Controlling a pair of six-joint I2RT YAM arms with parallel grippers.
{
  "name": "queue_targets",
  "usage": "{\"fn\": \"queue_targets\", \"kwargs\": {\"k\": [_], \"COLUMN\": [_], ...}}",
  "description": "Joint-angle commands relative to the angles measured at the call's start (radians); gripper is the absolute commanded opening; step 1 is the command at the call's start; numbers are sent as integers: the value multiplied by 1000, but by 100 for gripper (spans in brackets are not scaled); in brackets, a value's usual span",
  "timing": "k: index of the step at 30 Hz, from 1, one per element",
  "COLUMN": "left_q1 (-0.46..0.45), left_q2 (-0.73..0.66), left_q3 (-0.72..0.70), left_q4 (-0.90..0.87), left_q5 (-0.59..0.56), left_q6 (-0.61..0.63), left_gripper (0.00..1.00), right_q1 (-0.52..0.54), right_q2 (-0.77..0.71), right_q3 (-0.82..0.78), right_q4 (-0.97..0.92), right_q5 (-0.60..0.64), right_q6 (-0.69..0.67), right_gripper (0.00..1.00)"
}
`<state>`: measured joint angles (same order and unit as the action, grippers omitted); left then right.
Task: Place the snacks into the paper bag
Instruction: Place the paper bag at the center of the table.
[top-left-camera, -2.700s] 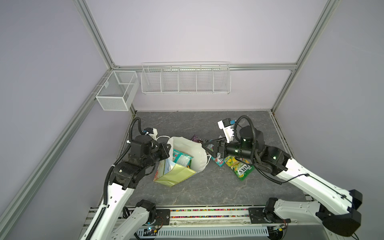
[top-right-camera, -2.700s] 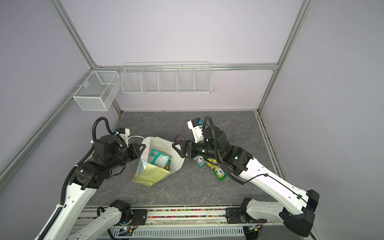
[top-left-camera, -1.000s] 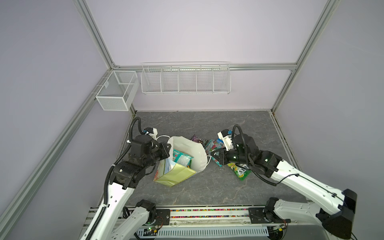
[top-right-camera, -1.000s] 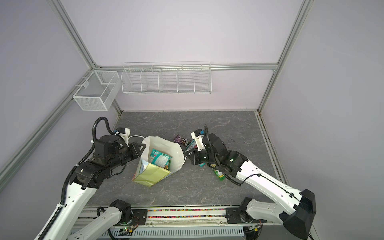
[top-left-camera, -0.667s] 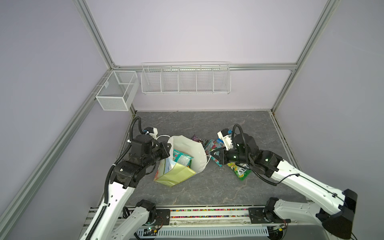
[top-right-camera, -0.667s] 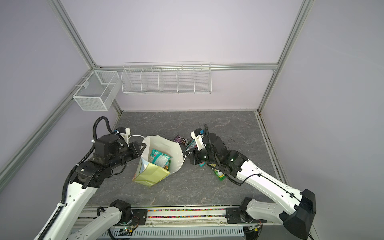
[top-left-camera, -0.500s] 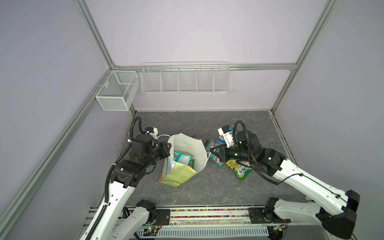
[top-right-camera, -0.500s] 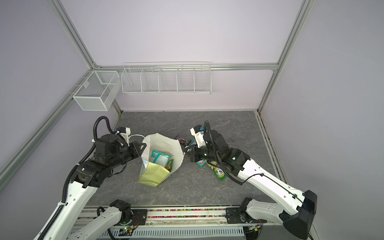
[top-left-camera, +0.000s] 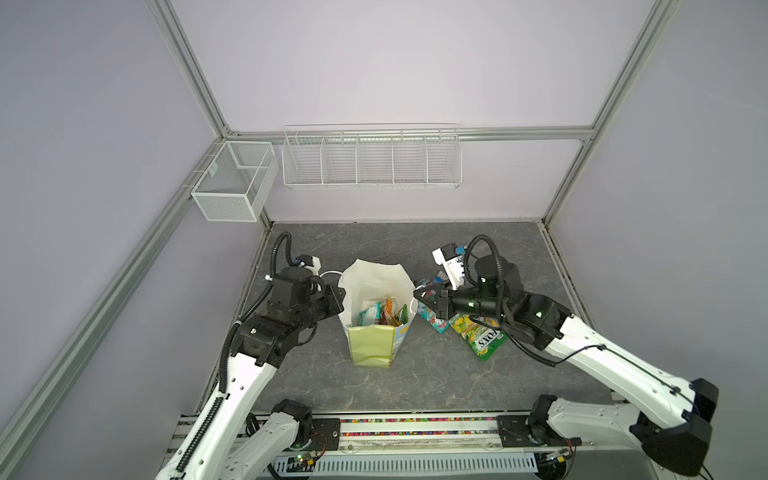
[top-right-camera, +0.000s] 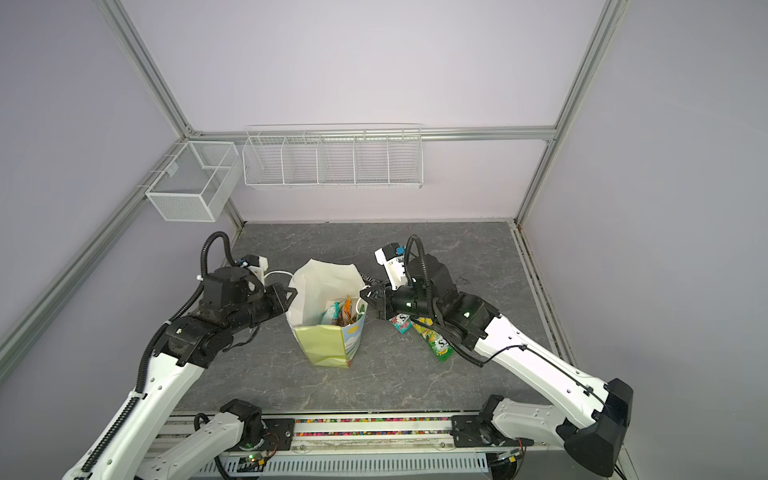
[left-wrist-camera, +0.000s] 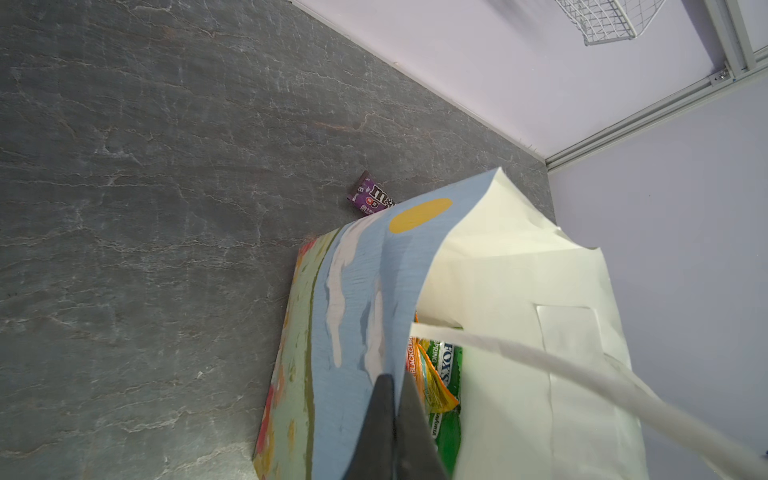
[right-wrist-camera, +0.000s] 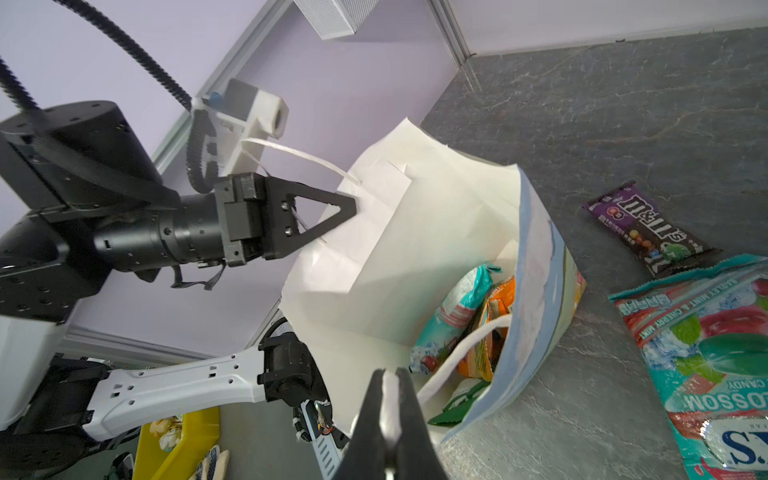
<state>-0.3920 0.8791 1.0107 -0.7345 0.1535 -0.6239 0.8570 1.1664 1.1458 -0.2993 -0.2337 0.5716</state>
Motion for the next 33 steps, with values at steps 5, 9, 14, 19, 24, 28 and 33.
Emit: {"fn": "queue_targets", "kwargs": {"k": [5, 9, 14, 19, 24, 28, 33], "left_q1": [-15, -15, -15, -15, -15, -16, -15], "left_q2": [-2, 1, -2, 1, -3, -9, -13], "left_q3": [56, 83, 75, 56, 59, 66, 66], "left_q4": [-6, -30, -17, -9, -6, -14, -17], "left_q5": [-20, -26, -14, -17, -16, -29, -29], "left_q6": [21, 32, 29, 24, 21, 19, 20], "left_gripper": [0, 0, 0, 0, 0, 5, 29], "right_q1": [-5, -5, -3, -4, -7, -7, -7], "right_q2": [-5, -16, -48, -43, -34, -23, -10], "right_q3": [54, 99, 85, 51, 51, 64, 72], "right_q4": [-10, 1, 63, 45, 29, 10, 3], "right_q5": [-19, -30, -35, -7, 13, 21, 11], "right_q6": [-17, -24, -19, -17, -20, -24, -23], "right_gripper": [7, 7, 6, 7, 7, 12, 21]}}
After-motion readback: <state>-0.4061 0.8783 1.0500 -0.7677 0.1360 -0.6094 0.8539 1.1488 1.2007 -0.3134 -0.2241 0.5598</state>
